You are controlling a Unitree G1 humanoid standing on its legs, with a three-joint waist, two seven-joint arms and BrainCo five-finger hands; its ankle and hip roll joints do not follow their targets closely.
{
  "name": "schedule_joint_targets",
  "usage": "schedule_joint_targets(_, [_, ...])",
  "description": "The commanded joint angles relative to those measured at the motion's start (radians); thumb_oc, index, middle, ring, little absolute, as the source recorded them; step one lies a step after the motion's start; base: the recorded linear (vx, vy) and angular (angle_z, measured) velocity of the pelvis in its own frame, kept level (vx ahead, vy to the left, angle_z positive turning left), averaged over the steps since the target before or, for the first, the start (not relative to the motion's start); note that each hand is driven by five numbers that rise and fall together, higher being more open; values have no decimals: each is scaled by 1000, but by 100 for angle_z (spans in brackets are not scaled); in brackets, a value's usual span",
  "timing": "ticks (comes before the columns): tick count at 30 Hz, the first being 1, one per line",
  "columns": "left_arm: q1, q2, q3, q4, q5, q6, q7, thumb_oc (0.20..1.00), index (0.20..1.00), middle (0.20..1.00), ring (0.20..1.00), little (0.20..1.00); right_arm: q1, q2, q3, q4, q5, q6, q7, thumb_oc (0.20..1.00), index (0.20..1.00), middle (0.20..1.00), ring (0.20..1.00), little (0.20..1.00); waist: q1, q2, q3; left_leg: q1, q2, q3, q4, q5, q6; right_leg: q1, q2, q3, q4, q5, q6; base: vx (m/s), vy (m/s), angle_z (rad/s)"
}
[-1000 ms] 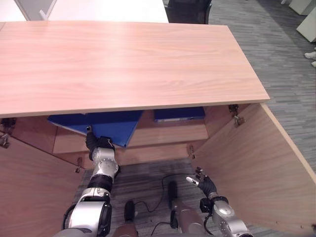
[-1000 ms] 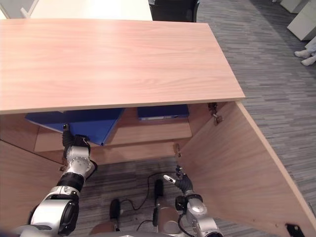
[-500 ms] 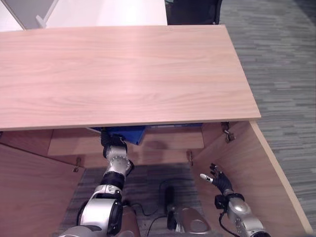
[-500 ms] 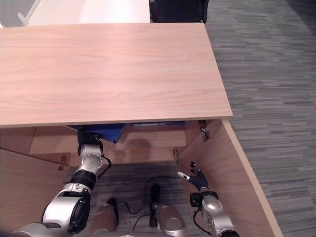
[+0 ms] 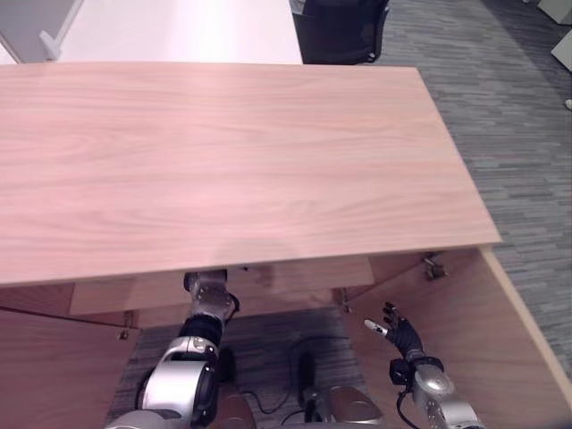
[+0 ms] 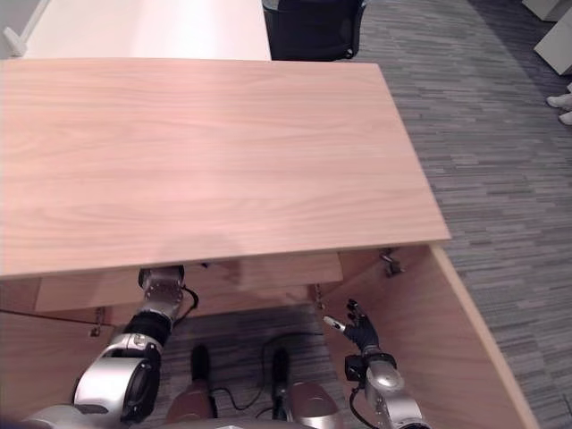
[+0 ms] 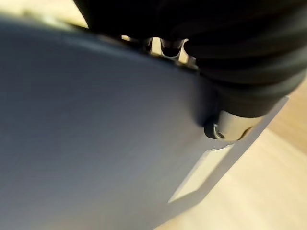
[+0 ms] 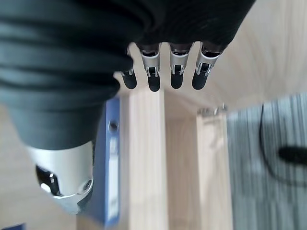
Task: Put the empty folder in the office cabinet
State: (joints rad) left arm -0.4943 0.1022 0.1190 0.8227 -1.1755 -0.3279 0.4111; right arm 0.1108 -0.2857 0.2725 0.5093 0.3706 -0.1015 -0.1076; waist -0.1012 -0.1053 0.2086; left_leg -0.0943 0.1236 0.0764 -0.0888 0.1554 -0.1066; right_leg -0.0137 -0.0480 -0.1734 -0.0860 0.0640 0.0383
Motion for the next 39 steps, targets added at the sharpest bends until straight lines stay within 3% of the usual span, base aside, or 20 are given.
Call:
schedule_joint_targets(1, [-54,81,-5,-31,27,-39,-55,200,200,200,200,200,12,19,-6,-15,-15,-27,5,1000,1000,1000,1000,1000,15,-17,-108,-18,-6,-3,2,-82,15,-8,-111,48,70,-74,124,40,222,16])
schedule_joint_targets(9, [-68,107,-15,-29,37,-29,-51,200,200,200,200,200,5,61,-2,-10,2,-26,1,1000,1000,1000,1000,1000,16,-52,-114,-4,-60,6,3,-125,60,-44,-163,63,147,-51,158,23,129,1])
schedule_joint_targets(11, [-64,120,-7,-32,39,-27,-43,200,200,200,200,200,-13,69,7,-5,5,-21,3,1000,1000,1000,1000,1000,22,-55,-103,15,-59,28,2,-133,71,-77,-170,41,219,-10,167,-32,120,-16])
schedule_joint_targets(12, [-66,136,3,-32,45,-22,-36,200,200,200,200,200,-29,73,22,-6,10,-17,8,1000,1000,1000,1000,1000,34,-44,-83,32,-52,55,2,-136,79,-105,-189,-17,295,29,176,-62,125,-40])
schedule_joint_targets(15, [-67,144,12,-24,45,-21,-38,200,200,200,200,200,-30,78,31,-8,18,-20,14,1000,1000,1000,1000,1000,38,-30,-69,48,-49,61,2,-140,86,-114,-177,-46,350,11,179,-13,107,-53])
schedule_joint_targets(16, [-66,139,11,-25,42,-23,-43,200,200,200,200,200,-23,78,31,-9,19,-22,17,1000,1000,1000,1000,1000,32,-26,-68,53,-54,54,2,-140,90,-122,-144,-30,365,-10,173,90,121,-35])
schedule_joint_targets(17, [-60,126,1,-30,36,-27,-49,200,200,200,200,200,-7,74,28,-14,25,-26,17,1000,1000,1000,1000,1000,17,-19,-71,65,-74,38,4,-146,99,-126,-60,13,362,-93,147,139,155,-7])
schedule_joint_targets(18, [-56,121,-9,-31,36,-27,-54,200,200,200,200,200,0,68,29,-14,25,-27,16,1000,1000,1000,1000,1000,14,-17,-74,67,-83,36,3,-145,100,-126,-26,15,354,-127,125,108,105,19])
schedule_joint_targets(19, [-56,120,-10,-32,36,-27,-54,200,200,200,200,200,0,68,29,-15,25,-28,16,1000,1000,1000,1000,1000,15,-16,-75,64,-81,37,2,-138,99,-128,-24,15,350,-120,122,29,26,33])
schedule_joint_targets(21, [-59,110,-10,-24,26,-21,-57,200,200,200,200,200,16,62,32,-12,32,-31,14,1000,1000,1000,1000,1000,26,-28,-94,61,-98,47,2,-142,93,-76,-13,-35,259,-141,76,20,-37,22])
schedule_joint_targets(29, [-23,67,7,-51,-2,-33,-58,200,200,200,200,200,50,26,15,-38,26,-20,20,1000,1000,1000,1000,1000,26,-10,-114,77,-96,14,8,-142,70,-6,7,-21,139,-135,53,48,-74,14])
schedule_joint_targets(33, [-35,38,22,-64,-52,-48,-66,200,200,200,200,200,37,-14,7,-53,34,-28,26,1000,1000,1000,1000,1000,30,-13,-51,-25,-99,-30,193,-175,61,-21,1,-7,155,-142,20,-128,-54,6])
schedule_joint_targets(34, [-45,27,23,-64,-67,-57,-66,200,200,200,200,200,33,-23,1,-52,31,-28,20,1000,1000,1000,1000,1000,29,-19,-31,-78,-92,-28,258,-183,45,-29,-7,-10,163,-145,16,-227,2,13])
schedule_joint_targets(35, [-65,4,18,-67,-92,-66,-62,200,200,200,200,200,22,-34,-3,-43,34,-27,3,1000,1000,1000,1000,1000,23,-27,-14,-121,-49,-2,327,-204,37,-40,-27,-21,179,-148,15,-160,12,22])
schedule_joint_targets(37, [-70,-1,26,-63,-107,-70,-64,200,200,200,200,200,15,-33,-1,-40,47,-28,2,1000,1000,1000,1000,1000,16,-22,-21,-111,-24,3,320,-222,35,-52,-25,-22,185,-148,18,-43,44,29])
schedule_joint_targets(39, [-82,0,29,-63,-104,-82,-42,200,200,200,200,200,21,-25,-2,-41,62,-33,2,1000,1000,1000,1000,1000,1,-9,-22,-93,-8,-19,261,-206,37,-73,-22,-20,195,-145,29,-12,30,-4])
